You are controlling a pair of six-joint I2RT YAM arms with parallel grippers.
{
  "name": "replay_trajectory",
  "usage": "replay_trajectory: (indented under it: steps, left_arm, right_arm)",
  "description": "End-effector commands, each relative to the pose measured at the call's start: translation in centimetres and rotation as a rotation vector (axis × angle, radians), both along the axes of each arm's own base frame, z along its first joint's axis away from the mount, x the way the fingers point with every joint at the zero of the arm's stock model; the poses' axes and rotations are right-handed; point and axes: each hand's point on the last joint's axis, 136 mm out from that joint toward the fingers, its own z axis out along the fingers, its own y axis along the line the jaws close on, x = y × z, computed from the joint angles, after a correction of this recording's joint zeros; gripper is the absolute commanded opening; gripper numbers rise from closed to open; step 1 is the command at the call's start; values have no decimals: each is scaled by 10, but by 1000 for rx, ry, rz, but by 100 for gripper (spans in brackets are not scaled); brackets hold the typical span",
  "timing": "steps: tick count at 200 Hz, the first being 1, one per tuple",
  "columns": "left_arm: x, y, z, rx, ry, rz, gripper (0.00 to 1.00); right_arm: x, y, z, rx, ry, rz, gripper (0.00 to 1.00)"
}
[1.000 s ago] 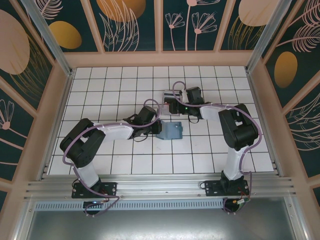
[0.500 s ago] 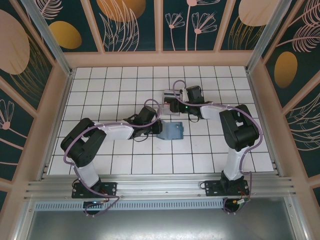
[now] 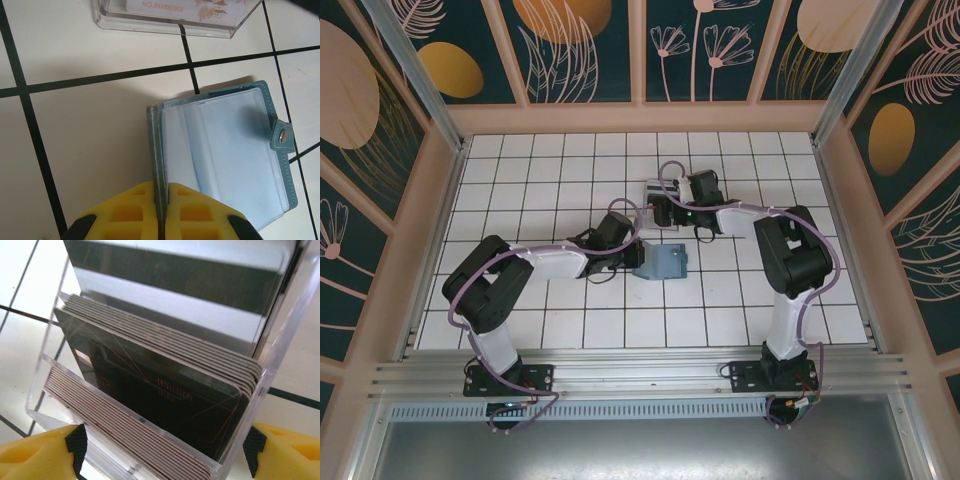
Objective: Put the credit cards into the card holder
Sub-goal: Rotate the storage box at the top-center of the table.
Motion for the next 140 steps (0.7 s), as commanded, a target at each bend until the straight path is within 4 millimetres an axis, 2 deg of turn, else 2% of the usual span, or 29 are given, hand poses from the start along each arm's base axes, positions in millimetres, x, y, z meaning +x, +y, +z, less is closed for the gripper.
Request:
replay_trajectory:
  steps: [1, 24, 48, 76, 78, 83, 120, 140]
  left_arm:
    - [-6, 7, -16, 25, 33, -2, 21]
    - [-10, 15, -18, 37, 34, 10, 32]
    - [-9, 23, -12, 59, 15, 27, 37]
    - [-5, 26, -1, 71, -9, 36, 42]
    - [-4, 25, 8, 57, -26, 36, 42]
    - [-3, 23, 15, 48, -38, 35, 43]
    - [9, 22, 47, 45, -102, 49, 45]
    - [18, 25, 62, 48, -132, 75, 45]
  right_arm:
    - [-8, 9, -11, -31, 21, 49, 84]
    - [-6, 2, -15, -54, 19, 9, 80]
    - [-3, -3, -8, -34, 5, -22, 70]
    - [0, -2, 2, -11, -13, -27, 66]
    - [0, -2, 4, -8, -15, -27, 66]
    - [0, -1, 5, -6, -16, -24, 66]
    - [1, -1, 17, 16, -40, -34, 63]
    - [1, -1, 16, 20, -36, -34, 61]
